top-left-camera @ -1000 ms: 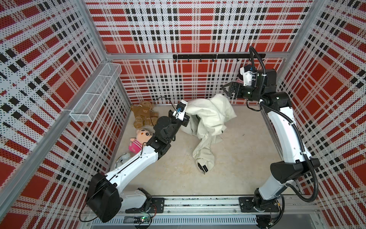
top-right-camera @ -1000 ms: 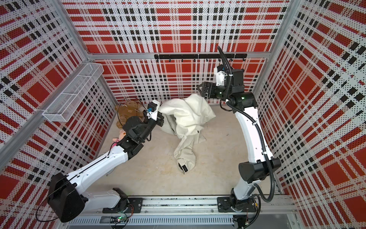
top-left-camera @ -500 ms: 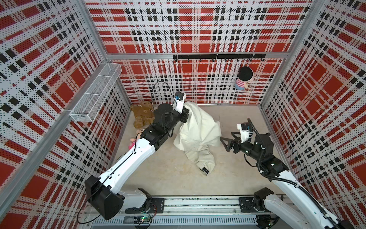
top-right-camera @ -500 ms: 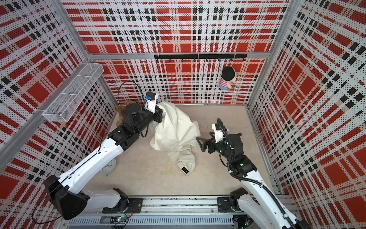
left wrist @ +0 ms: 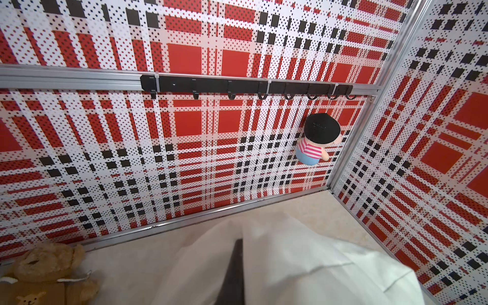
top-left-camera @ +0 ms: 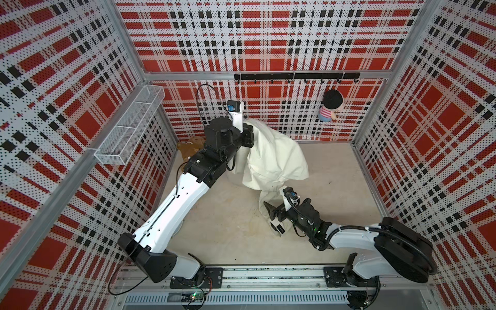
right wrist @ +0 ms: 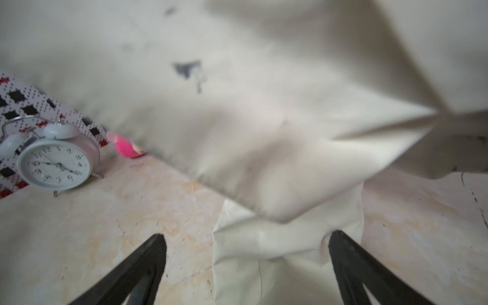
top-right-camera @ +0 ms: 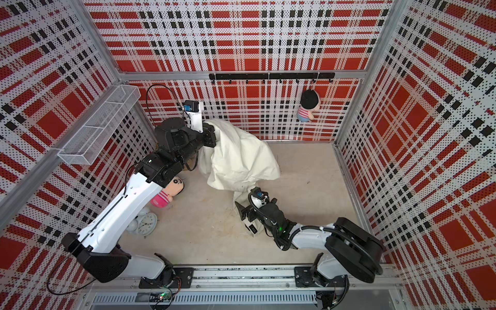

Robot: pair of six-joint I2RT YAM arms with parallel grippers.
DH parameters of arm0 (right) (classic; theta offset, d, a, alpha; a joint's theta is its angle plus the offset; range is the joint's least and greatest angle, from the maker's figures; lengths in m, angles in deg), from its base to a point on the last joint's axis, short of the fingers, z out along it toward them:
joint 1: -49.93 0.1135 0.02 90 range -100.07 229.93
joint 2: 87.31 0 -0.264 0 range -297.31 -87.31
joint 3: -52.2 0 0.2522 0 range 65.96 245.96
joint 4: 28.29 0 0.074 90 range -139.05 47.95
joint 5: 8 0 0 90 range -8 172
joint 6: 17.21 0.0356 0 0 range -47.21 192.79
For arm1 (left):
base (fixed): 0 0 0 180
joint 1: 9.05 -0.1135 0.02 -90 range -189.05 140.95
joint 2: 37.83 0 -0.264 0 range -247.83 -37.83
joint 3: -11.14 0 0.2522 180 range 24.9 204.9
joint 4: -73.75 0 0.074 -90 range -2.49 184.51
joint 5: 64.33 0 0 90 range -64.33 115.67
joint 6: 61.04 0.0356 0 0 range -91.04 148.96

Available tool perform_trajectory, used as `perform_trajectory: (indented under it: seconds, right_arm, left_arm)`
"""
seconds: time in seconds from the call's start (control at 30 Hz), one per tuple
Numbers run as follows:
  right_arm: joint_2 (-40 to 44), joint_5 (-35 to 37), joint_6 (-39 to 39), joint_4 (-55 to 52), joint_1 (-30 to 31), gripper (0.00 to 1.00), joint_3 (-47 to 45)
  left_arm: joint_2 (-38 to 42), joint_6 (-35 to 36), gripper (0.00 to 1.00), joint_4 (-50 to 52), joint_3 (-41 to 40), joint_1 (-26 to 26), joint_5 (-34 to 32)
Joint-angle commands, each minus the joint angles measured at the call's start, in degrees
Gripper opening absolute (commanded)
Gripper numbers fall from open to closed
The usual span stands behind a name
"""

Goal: Unzip the jacket
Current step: Flatten out the jacket at the center of the board.

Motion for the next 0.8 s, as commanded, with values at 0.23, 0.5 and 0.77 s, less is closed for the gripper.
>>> perform_trajectory:
  seconds: [0.23, 0.5, 0.77]
  right_arm:
    - [-21.02, -4.30, 9.38, 33.31, -5.49, 0.86, 7.81]
    - [-27.17, -10.56, 13.82, 31.69, -5.81, 0.84, 12.21]
    - [-33.20, -9.34, 18.42, 36.81, -7.40, 0.35, 13.28]
  left_arm:
    - [5.68, -4.14, 0.00, -2.65, 1.95, 0.09, 0.66]
    - [6.27, -5.42, 0.00, -2.60, 2.43, -0.65, 1.18]
    - [7.82, -7.19, 0.00, -6.60, -2.10, -1.91, 3.92]
